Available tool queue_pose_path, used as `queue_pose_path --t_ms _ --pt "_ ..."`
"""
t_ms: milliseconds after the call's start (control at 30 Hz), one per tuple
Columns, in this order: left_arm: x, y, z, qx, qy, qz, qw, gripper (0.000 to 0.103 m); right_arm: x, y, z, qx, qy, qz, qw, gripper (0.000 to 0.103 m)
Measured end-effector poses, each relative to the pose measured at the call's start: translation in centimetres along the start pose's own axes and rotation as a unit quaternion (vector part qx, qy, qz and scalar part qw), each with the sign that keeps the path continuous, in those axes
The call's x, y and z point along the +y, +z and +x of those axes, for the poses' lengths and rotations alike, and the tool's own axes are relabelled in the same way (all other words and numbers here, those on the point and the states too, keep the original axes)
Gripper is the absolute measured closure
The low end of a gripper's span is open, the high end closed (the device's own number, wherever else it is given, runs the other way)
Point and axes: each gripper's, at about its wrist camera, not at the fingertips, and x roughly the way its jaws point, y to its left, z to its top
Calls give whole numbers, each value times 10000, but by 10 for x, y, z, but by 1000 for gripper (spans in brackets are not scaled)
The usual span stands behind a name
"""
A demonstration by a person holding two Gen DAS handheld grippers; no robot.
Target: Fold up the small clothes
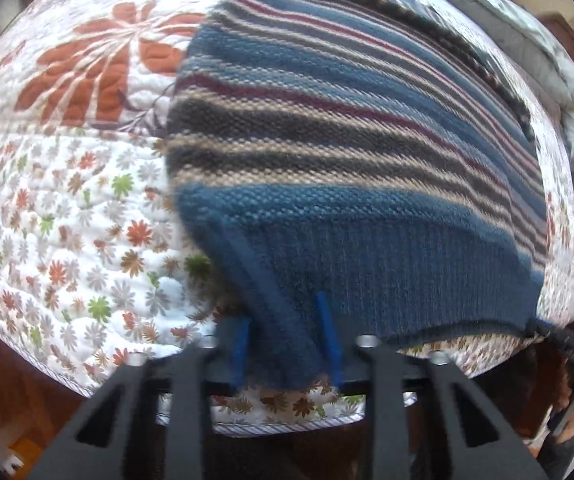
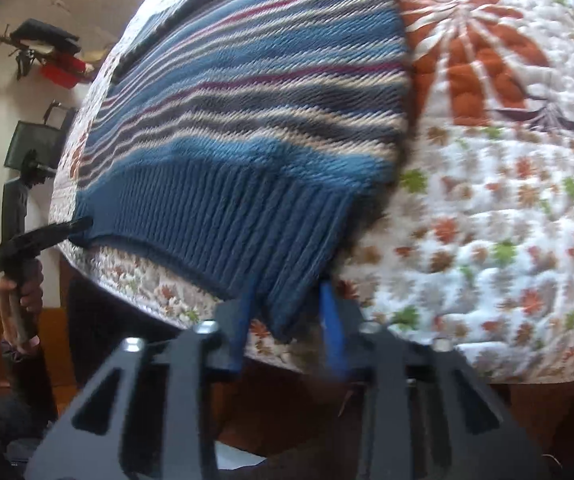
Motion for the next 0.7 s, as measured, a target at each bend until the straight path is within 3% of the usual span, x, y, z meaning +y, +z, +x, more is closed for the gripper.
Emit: queue_pose_path --t_ms 33,133,300,500,700 --pt "5 0 -2 -12 -26 -80 10000 88 1 0 1 13 -25 -46 10000 93" --pt "13 1 -11 -146 -255 -278 9992 91 7 2 -6 -88 125 -108 9998 95" --pt "11 24 -46 -654 -621 -317 9954 92 10 29 -55 -644 705 -127 9953 95" --pt "2 86 -67 -1112 -605 -205 9917 91 16 100 -87 -1085 466 -286 9926 95" --pt "-4 142 -40 -1121 -526 -156 9922 91 -9 171 -60 -945 301 65 9951 95"
